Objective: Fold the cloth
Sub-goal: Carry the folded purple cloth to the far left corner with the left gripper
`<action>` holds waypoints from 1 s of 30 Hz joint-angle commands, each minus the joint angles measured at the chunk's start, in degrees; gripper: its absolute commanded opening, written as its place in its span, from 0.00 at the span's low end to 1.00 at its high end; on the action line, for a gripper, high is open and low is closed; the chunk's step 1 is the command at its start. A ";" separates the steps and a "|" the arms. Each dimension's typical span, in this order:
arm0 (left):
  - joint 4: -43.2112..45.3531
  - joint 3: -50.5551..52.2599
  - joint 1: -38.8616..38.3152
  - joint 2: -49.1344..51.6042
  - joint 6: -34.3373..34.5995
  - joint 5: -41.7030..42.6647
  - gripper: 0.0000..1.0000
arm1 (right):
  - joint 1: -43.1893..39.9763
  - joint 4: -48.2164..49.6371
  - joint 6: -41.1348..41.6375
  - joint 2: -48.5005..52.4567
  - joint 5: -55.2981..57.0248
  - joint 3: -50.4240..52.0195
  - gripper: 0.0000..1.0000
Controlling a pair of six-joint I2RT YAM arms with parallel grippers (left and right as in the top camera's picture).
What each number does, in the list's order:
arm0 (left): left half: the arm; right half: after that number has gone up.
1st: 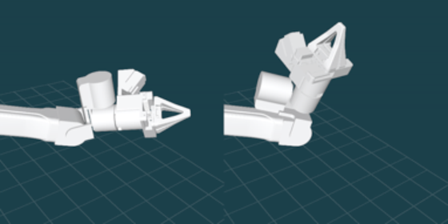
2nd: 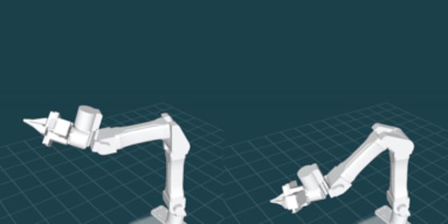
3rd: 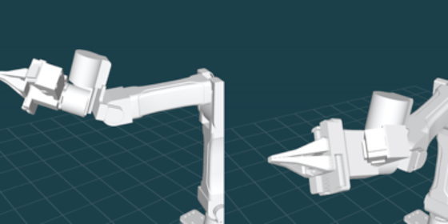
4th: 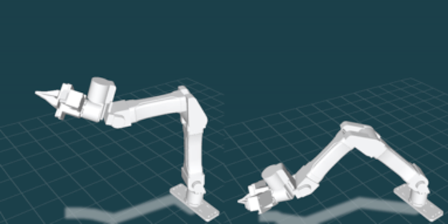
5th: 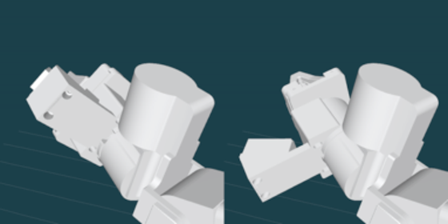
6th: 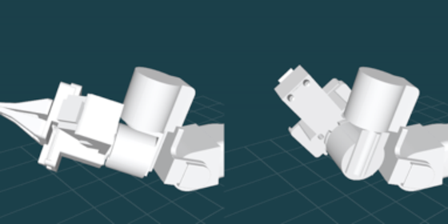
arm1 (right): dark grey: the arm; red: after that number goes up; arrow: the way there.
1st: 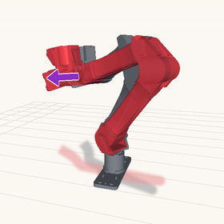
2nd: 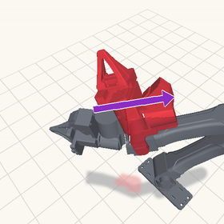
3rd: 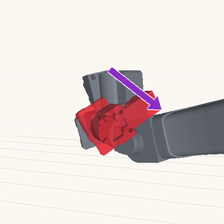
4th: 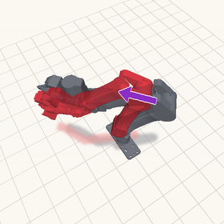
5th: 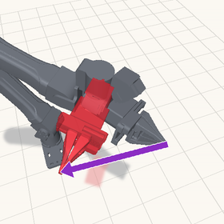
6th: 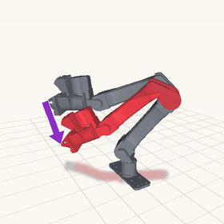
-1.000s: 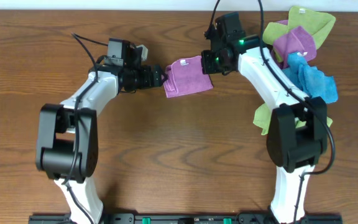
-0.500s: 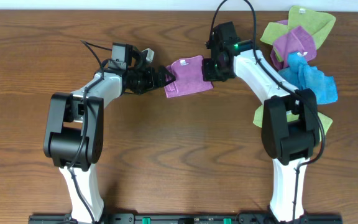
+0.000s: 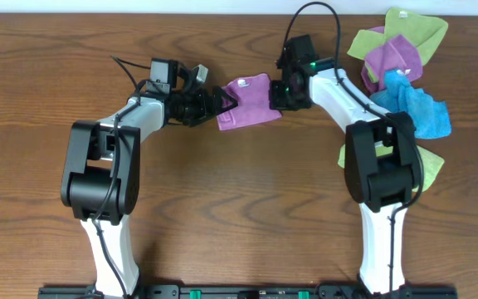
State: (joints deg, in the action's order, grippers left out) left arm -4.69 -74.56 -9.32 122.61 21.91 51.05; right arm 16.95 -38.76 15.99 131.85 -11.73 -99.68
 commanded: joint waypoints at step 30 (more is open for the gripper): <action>5.18 -18.95 28.06 2.86 16.17 -14.56 0.06 | -2.29 -6.14 -3.63 -7.89 -0.33 -1.03 0.01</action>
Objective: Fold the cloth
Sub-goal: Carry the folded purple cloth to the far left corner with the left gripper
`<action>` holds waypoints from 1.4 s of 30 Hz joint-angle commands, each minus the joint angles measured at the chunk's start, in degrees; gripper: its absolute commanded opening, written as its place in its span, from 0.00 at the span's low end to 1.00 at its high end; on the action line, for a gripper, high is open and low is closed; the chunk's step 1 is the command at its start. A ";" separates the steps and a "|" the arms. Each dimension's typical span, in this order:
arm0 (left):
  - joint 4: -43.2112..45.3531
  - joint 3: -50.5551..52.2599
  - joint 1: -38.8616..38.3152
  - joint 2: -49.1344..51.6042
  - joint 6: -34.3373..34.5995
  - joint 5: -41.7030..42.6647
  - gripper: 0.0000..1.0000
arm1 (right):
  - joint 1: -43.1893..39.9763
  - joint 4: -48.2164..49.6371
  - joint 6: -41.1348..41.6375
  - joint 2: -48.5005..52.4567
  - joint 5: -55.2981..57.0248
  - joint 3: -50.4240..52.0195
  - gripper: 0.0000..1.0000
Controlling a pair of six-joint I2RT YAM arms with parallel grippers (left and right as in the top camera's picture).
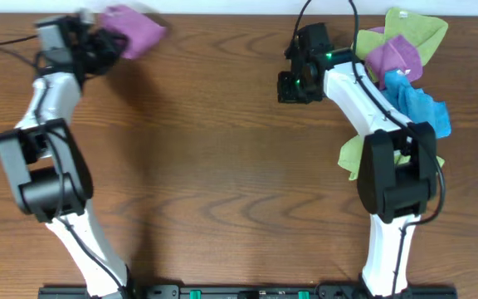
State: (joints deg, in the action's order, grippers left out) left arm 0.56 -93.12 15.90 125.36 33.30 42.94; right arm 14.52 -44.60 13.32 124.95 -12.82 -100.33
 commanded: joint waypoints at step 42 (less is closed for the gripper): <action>5.35 -0.33 6.19 8.83 24.81 -4.61 0.06 | 0.98 -0.68 2.51 -0.98 0.52 -0.37 0.01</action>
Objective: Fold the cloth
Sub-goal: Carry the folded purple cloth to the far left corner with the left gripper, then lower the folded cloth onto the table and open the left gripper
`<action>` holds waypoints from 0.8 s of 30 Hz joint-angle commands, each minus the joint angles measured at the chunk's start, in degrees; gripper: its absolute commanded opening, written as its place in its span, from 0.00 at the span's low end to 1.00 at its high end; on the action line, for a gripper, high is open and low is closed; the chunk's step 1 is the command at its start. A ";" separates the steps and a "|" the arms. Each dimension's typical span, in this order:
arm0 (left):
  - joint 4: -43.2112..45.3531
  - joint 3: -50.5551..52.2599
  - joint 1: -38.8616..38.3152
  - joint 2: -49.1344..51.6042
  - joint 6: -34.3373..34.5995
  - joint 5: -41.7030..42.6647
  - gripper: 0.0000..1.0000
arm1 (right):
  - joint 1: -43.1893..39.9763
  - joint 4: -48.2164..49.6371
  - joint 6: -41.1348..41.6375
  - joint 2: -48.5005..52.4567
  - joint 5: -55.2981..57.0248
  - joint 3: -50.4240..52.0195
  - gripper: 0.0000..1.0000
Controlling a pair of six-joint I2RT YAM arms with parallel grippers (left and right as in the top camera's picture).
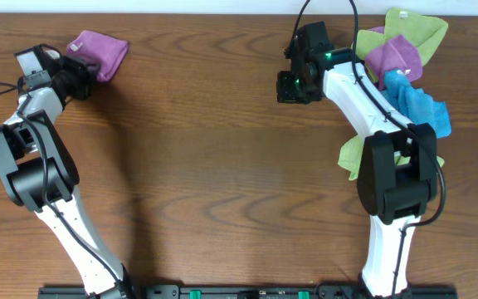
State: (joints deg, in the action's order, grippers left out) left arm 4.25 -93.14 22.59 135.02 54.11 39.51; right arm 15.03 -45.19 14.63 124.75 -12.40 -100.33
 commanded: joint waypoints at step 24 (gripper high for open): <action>-1.88 -0.31 0.00 -0.87 12.35 -4.02 0.50 | 0.48 -0.24 2.10 -0.79 0.13 -0.37 0.01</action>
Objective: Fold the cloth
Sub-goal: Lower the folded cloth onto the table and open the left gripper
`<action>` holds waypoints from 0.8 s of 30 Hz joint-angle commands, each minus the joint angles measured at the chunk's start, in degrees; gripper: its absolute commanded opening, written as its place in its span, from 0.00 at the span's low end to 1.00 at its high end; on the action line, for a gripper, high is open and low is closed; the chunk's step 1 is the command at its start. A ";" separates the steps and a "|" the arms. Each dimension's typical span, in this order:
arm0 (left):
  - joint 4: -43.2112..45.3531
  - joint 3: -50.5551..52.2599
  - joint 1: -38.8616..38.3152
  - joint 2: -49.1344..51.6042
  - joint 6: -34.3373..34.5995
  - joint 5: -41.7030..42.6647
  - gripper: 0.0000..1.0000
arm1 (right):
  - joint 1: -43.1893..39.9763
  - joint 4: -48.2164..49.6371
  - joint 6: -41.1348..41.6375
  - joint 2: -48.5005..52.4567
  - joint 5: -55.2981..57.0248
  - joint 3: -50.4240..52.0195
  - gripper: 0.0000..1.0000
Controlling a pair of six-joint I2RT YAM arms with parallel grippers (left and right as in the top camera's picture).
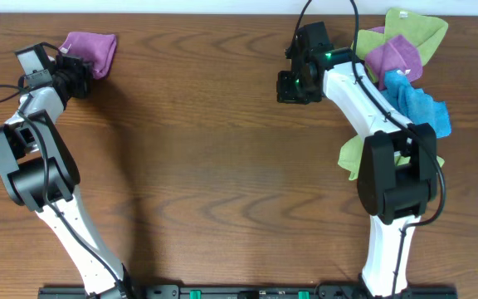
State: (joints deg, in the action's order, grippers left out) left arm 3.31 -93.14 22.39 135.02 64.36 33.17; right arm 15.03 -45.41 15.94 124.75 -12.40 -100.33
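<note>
A folded purple cloth point(91, 47) lies bunched at the far left back of the table. My left gripper point(76, 68) is at the cloth's lower-left edge and appears shut on that edge. The dark fingers partly cover it there. My right gripper point(290, 88) hangs over bare wood at the back right, well away from this cloth, open with nothing in it.
A pile of green, purple and blue cloths point(401, 58) sits at the back right corner beside the right arm. Another green cloth point(351, 154) shows behind the right arm's base. The wooden table point(222, 166) stretches between the arms.
The purple cloth has shifted a little left and back and looks more compact. My left gripper stays at its edge. The right arm has not moved.
Both grippers were at the purple cloth in the middle back of the table. Then my left gripper held it at the far left back corner while the right stood off empty. The cloth then lay lower beside the left gripper, where it sits bunched now.
</note>
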 commanded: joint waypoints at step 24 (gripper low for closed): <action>-32.94 -0.31 -0.31 -23.61 -35.12 -6.64 0.66 | 0.63 -1.90 -2.08 -2.89 -1.90 -0.72 0.01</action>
State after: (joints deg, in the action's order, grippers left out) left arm -27.55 -93.21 24.14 114.15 44.99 28.03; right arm 15.31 -46.68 15.77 124.70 -14.55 -100.33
